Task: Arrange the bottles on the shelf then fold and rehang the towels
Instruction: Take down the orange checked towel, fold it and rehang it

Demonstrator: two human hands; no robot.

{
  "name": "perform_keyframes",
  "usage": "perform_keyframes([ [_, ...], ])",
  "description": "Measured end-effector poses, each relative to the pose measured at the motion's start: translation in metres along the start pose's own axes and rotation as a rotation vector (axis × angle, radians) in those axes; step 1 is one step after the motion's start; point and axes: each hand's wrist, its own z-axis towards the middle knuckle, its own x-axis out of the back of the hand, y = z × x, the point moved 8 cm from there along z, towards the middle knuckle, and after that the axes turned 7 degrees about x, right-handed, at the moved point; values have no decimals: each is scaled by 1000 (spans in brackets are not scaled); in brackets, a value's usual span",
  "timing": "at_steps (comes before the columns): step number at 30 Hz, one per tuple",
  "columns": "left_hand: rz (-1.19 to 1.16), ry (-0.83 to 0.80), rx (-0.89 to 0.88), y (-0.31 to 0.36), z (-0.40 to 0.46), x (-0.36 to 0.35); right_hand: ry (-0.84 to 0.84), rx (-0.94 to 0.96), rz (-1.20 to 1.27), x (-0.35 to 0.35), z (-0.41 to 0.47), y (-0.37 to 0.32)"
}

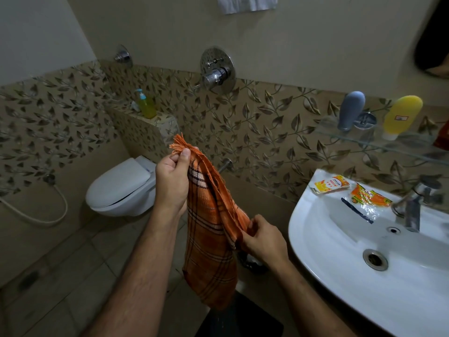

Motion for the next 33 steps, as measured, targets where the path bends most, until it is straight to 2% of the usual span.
perform_keyframes([
  [8,-43,-20,3,5,-3,0,106,54,-230,8,2,-10],
  [12,-39,-23,11,2,-2,4,162,0,-310,17,5,-3],
  [15,-43,-22,16,0,-1,7,133,-68,-349,20,8,6],
  [18,-16,-6,7,-3,2,12,78,-213,-378,20,12,29],
  [20,8,15,13,-8,5,19,8,-320,-329,21,14,48],
  [22,32,40,22,-15,8,28,-75,-402,-162,22,15,63],
  [26,34,60,40,-31,12,41,-102,-501,155,37,15,72],
  [29,33,66,1,-32,12,45,-118,-584,252,44,10,79],
  [33,21,79,-17,-33,9,47,-226,-640,301,40,-1,75],
])
